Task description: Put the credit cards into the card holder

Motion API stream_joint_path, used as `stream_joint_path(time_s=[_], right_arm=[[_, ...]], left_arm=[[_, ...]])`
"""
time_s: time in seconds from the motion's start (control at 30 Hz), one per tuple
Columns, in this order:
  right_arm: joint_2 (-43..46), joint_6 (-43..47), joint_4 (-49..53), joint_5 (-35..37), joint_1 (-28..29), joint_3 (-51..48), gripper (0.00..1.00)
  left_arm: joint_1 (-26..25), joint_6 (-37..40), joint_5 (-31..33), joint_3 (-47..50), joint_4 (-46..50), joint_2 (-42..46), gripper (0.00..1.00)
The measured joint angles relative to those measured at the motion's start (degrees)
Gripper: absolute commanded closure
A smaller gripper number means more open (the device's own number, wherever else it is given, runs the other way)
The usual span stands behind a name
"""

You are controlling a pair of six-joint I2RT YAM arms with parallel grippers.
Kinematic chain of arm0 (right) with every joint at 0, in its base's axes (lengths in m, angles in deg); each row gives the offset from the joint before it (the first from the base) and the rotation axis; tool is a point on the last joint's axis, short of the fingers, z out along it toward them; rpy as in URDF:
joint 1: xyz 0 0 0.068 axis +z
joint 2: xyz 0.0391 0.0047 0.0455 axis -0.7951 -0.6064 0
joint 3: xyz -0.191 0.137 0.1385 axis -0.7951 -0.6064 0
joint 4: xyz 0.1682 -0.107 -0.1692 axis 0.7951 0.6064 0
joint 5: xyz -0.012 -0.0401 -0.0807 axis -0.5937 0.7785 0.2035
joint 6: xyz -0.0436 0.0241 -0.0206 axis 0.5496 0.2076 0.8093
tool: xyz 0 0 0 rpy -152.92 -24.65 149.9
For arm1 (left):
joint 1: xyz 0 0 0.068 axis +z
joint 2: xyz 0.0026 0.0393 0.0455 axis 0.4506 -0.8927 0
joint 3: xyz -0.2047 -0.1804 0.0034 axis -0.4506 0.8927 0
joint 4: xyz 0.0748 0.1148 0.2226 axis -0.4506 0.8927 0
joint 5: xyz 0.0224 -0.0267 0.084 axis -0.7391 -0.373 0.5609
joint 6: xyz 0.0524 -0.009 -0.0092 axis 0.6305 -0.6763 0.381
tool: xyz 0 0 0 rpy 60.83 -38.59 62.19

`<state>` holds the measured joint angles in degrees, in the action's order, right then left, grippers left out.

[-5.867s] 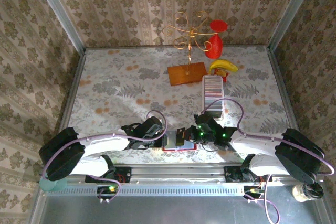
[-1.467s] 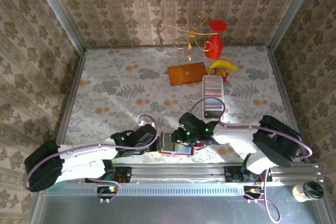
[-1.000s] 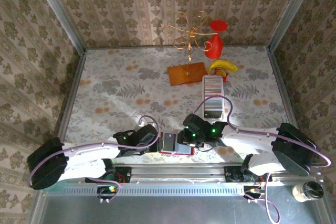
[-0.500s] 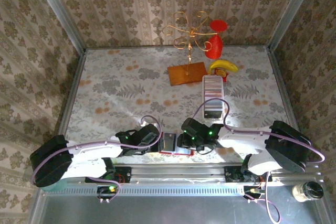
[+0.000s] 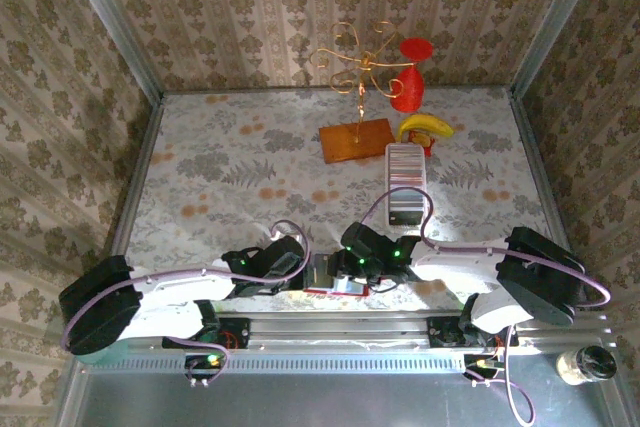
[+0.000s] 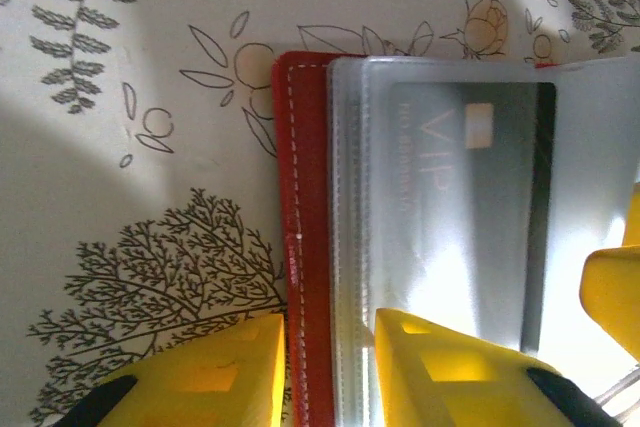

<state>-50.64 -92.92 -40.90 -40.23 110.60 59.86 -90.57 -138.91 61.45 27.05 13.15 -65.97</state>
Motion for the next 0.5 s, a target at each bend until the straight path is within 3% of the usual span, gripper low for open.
stream_joint_path(time_s=[0.5], right_arm=[[-1.66, -2.8, -6.58, -0.48, 0.55, 0.02, 0.44]], left_arm=[[0.0, -0.7, 0.81, 2.32, 0.07, 4.02, 0.74]])
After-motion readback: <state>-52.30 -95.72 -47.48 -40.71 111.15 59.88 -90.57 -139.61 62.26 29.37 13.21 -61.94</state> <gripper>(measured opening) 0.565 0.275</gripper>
